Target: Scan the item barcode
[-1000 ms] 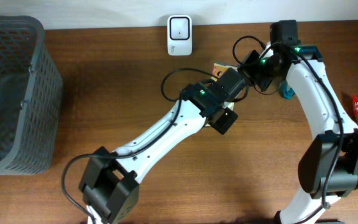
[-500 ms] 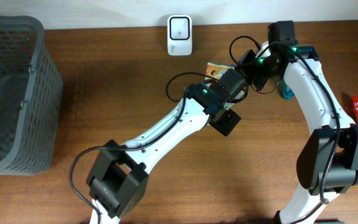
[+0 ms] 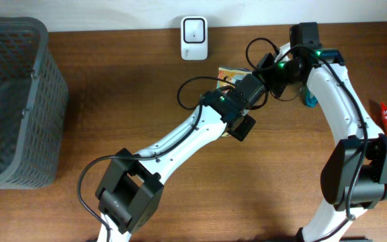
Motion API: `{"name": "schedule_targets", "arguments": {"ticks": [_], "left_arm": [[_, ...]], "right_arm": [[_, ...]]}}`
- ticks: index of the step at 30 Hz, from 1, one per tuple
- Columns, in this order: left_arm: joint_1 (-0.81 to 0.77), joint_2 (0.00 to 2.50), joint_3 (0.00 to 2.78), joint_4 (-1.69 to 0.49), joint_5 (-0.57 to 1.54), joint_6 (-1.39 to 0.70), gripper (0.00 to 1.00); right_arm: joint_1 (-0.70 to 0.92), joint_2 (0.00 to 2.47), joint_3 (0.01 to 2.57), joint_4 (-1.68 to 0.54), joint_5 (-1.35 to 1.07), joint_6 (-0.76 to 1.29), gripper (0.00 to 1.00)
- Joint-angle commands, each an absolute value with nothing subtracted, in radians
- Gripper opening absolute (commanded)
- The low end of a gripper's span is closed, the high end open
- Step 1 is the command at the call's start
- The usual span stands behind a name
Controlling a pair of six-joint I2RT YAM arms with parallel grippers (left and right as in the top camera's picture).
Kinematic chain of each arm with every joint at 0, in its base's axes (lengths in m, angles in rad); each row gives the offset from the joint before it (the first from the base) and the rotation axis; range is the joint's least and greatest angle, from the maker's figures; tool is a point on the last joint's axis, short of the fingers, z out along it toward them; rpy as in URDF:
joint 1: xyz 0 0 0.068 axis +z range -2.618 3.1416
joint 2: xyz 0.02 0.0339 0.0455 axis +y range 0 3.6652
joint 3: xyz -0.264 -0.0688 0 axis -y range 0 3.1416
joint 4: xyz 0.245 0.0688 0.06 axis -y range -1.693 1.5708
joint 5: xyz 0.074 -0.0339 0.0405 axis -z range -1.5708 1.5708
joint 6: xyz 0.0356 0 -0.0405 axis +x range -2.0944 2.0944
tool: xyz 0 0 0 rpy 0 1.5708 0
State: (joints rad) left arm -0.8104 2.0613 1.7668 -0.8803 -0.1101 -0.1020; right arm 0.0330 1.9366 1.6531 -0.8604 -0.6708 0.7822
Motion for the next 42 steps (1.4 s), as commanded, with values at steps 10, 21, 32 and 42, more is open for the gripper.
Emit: {"name": "schedule_targets", "arguments": {"ticks": [10,21,32,42], "left_arm": [[-0.719,2.016,1.766,-0.928,0.171,-0.109,0.00],[-0.373,1.987,1.757,-1.031,1.019,-0.090,0.00],[-0.447,1.999,1.544,-0.632,1.179,-0.043,0.00],[-0.460,2.099,1.519,-0.614,1.159,0.079,0.00]], "right_arm": [[0.010,1.929,1.666,-0.873,-0.710,0.659,0.14],[-0.028,1.929,1.666,-1.053,-0.403,0.485,0.41],[-0.091,1.929,1.666,-1.055,-0.418,0.482,0.40],[-0.237,1.929,1.666,-1.128,-0.627,0.308,0.36]]}}
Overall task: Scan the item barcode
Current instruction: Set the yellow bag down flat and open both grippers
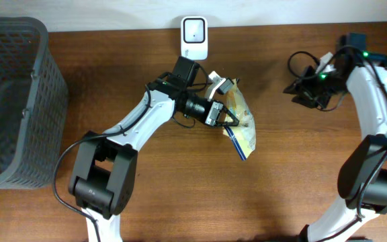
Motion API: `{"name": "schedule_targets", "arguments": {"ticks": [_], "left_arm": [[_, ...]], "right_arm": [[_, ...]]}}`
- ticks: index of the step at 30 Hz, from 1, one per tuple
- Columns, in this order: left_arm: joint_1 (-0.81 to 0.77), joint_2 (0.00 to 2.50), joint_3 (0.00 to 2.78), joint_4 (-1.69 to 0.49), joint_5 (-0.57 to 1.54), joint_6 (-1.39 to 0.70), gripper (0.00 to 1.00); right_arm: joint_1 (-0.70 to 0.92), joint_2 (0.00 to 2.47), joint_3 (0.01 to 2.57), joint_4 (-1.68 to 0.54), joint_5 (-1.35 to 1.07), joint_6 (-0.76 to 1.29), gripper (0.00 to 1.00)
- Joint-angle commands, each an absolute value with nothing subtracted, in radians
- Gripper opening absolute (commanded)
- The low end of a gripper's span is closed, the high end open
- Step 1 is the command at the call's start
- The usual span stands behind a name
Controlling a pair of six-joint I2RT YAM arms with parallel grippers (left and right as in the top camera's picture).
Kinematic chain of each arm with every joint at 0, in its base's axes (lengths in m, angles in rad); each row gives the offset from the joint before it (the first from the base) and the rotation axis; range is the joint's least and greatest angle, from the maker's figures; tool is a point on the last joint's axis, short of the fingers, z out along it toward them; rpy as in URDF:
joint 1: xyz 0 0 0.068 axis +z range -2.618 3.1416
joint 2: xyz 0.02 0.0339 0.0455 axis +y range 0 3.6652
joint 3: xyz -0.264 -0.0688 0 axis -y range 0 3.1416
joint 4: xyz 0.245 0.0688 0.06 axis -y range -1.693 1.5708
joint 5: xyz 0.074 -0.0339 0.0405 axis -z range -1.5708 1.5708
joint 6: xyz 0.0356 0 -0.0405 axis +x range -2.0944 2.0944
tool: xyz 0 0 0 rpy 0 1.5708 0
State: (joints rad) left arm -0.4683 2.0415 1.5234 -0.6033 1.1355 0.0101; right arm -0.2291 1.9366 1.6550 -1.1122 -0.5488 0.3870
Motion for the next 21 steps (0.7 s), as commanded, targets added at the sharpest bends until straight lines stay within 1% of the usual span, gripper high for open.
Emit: {"name": "schedule_targets", "arguments": {"ticks": [1,3,6,7,10,13,14,15,16,17,18,19,20,21], "left_arm": [[-0.460,2.118,1.519,-0.623,1.150,0.081,0.00],[-0.460,2.148,1.519,-0.659,1.044,0.080,0.00],[-0.450,2.154,1.519,-0.750,0.699,0.052,0.00],[-0.444,2.154,1.519,-0.764,0.624,0.040,0.00],[-0.427,2.154,1.519,-0.780,0.453,-0.006,0.00],[-0.411,2.154,1.524,-0.794,0.397,-0.042,0.01],[-0.406,2.154,1.531,-0.803,0.378,-0.042,0.12],[-0.402,2.154,1.543,-0.821,0.350,-0.042,0.18],[-0.402,2.154,1.557,-0.841,0.321,-0.042,0.21],[-0.402,2.154,1.587,-0.886,0.268,-0.042,0.30],[-0.402,2.154,1.613,-0.921,0.230,-0.042,0.44],[-0.404,2.154,1.642,-0.959,0.195,-0.042,0.55],[-0.404,2.154,1.697,-1.017,0.152,-0.042,0.69],[-0.403,2.154,1.753,-1.067,0.118,-0.062,0.99]], "right_arm": [[-0.237,1.929,1.666,-1.131,-0.628,0.290,0.36],[-0.232,1.929,1.666,-1.143,-0.628,0.265,0.36],[-0.226,1.929,1.666,-1.150,-0.624,0.261,0.36],[-0.223,1.929,1.666,-1.149,-0.622,0.261,0.36],[-0.209,1.929,1.666,-1.148,-0.619,0.261,0.36],[-0.181,1.929,1.666,-1.136,-0.617,0.242,0.36],[-0.162,1.929,1.666,-1.125,-0.617,0.243,0.36],[-0.148,1.929,1.666,-1.116,-0.616,0.243,0.36],[-0.130,1.929,1.666,-1.103,-0.611,0.243,0.36],[-0.111,1.929,1.666,-1.092,-0.595,0.244,0.37],[-0.097,1.929,1.666,-1.084,-0.582,0.244,0.40],[-0.079,1.929,1.666,-1.073,-0.562,0.244,0.42],[-0.063,1.929,1.666,-1.060,-0.559,0.244,0.43],[-0.044,1.929,1.666,-1.041,-0.556,0.260,0.43]]}}
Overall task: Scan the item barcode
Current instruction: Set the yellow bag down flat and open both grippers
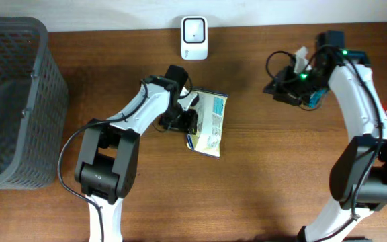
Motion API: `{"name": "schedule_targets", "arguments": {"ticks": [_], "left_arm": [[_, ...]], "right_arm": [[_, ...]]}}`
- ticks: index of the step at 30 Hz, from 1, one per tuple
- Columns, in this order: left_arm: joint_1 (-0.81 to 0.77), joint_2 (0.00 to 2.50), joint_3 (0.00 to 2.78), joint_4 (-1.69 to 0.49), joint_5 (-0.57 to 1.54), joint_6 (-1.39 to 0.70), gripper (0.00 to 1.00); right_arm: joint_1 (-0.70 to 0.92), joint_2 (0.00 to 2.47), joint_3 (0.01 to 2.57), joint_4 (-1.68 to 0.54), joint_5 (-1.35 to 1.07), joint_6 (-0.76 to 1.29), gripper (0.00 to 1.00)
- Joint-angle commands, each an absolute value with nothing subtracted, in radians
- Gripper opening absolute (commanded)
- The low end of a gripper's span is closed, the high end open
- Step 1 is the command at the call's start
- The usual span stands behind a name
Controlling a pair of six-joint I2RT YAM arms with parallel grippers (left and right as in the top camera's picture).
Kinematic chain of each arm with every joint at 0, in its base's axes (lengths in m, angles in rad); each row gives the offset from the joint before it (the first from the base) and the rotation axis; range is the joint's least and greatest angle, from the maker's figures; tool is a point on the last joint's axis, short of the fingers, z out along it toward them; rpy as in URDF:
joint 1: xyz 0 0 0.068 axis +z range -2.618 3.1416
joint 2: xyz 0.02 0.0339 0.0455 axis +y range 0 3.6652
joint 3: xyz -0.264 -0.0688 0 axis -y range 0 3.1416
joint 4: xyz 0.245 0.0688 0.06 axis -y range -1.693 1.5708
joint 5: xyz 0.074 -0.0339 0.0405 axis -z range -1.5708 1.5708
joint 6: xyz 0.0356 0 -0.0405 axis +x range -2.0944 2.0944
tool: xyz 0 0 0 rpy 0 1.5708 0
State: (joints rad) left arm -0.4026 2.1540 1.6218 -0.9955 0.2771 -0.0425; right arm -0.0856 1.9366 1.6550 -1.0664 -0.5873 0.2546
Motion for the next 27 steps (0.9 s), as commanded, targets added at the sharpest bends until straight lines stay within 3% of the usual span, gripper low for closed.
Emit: {"name": "schedule_targets", "arguments": {"ticks": [1,5,9,11,20,27], "left_arm": [[-0.398,2.152,1.802,-1.108,0.087,-0.090,0.99],[-0.351,2.148,1.977,-1.236,0.021,-0.223,0.99],[-0.270,2.148,2.041,-1.291,0.021,-0.254,0.99],[-0.247,2.149,2.039,-1.308,0.016,-0.254,1.00],[-0.141,2.149,2.037,-1.386,-0.046,-0.295,0.99],[-0.128,2.149,2.033,-1.414,-0.046,-0.294,0.99]], "right_arm": [[-0.034,1.929,1.666,-1.029,-0.545,0.284,0.43],[0.017,1.931,1.666,-0.974,-0.535,0.357,0.38],[0.131,1.955,1.664,-0.947,-0.502,0.384,0.10],[0.185,1.975,1.658,-0.947,-0.398,0.477,0.06],[0.356,2.145,1.646,-0.855,-0.357,0.559,0.04],[0.398,2.282,1.645,-0.863,-0.267,0.558,0.04]]}}
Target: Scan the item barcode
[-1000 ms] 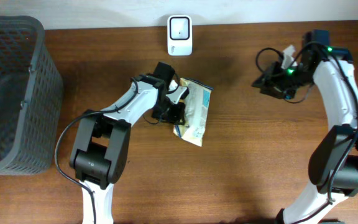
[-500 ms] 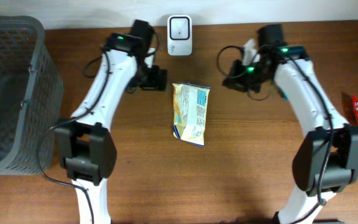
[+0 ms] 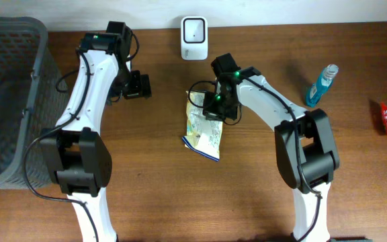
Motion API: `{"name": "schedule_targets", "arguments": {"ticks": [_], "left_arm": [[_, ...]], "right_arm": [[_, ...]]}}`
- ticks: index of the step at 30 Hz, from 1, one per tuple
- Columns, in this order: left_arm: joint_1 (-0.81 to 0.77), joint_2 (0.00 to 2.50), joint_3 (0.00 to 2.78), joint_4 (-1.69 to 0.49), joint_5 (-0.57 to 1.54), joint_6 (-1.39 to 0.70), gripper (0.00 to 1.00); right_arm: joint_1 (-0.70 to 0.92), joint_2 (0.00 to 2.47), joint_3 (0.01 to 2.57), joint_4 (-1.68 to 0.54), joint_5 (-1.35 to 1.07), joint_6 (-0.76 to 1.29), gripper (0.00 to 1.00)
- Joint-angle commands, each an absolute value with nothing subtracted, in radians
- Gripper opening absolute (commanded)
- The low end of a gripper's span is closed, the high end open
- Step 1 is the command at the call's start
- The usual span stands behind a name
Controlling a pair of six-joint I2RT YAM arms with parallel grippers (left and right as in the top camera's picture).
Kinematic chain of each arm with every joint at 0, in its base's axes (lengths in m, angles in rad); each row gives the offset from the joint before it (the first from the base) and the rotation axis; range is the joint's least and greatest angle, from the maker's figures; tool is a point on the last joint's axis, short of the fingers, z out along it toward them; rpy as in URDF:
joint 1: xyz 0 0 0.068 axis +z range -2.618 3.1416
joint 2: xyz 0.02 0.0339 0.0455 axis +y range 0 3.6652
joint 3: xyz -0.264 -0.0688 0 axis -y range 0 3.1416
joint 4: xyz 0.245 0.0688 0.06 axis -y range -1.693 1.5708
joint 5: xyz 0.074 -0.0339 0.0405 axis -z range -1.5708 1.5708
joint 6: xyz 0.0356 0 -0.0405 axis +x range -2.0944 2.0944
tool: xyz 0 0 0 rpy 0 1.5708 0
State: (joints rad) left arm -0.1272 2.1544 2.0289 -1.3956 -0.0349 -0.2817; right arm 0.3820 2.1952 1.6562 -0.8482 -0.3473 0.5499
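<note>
A yellow-and-white snack packet [image 3: 205, 133] lies flat on the wooden table, below the white barcode scanner [image 3: 194, 29] that stands at the back edge. My right gripper [image 3: 208, 105] reaches in from the right and sits over the packet's upper end. Its fingers are hidden under the wrist, so its hold on the packet is unclear. My left gripper [image 3: 138, 86] hangs well to the left of the packet, apart from it, open and empty.
A dark grey mesh basket [image 3: 19, 101] fills the left side. A blue bottle [image 3: 320, 84] stands at the right, with a red packet near the right edge. The table's [image 3: 247, 195] front half is bare wood.
My left gripper has let go of the packet and moved up and to the left. My right arm has swung in from the far right onto the packet's top end. The blue bottle is now uncovered.
First both grippers were together at the packet right of the scanner. Then my left gripper held it alone below the scanner while the right arm was drawn back right. It then lay lower on the table in my left gripper. Now the left is away and the right is on it.
</note>
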Motion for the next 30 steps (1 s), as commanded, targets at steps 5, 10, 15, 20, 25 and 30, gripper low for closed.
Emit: {"name": "schedule_targets", "arguments": {"ticks": [5,10,15,20,25,30], "left_arm": [[-0.139,2.151,2.030,-1.427,-0.045,-0.267,0.99],[-0.144,2.151,2.030,-1.427,-0.045,-0.267,0.99],[-0.148,2.151,2.030,-1.419,-0.045,-0.268,0.99],[-0.147,2.151,2.030,-1.406,-0.048,-0.268,0.99],[-0.138,2.151,2.030,-1.403,-0.049,-0.268,0.99],[-0.134,2.151,2.030,-1.404,-0.049,-0.268,0.99]], "right_arm": [[0.397,2.277,1.666,-0.947,-0.190,0.558,0.04],[0.392,2.174,1.791,-1.085,-0.131,0.501,0.04],[0.400,2.144,1.904,-1.191,-0.306,0.350,0.04],[0.441,2.156,1.826,-1.142,-0.309,0.414,0.04],[0.479,2.167,1.655,-0.958,-0.330,0.467,0.04],[0.485,2.167,1.467,-0.791,-0.319,0.514,0.04]]}}
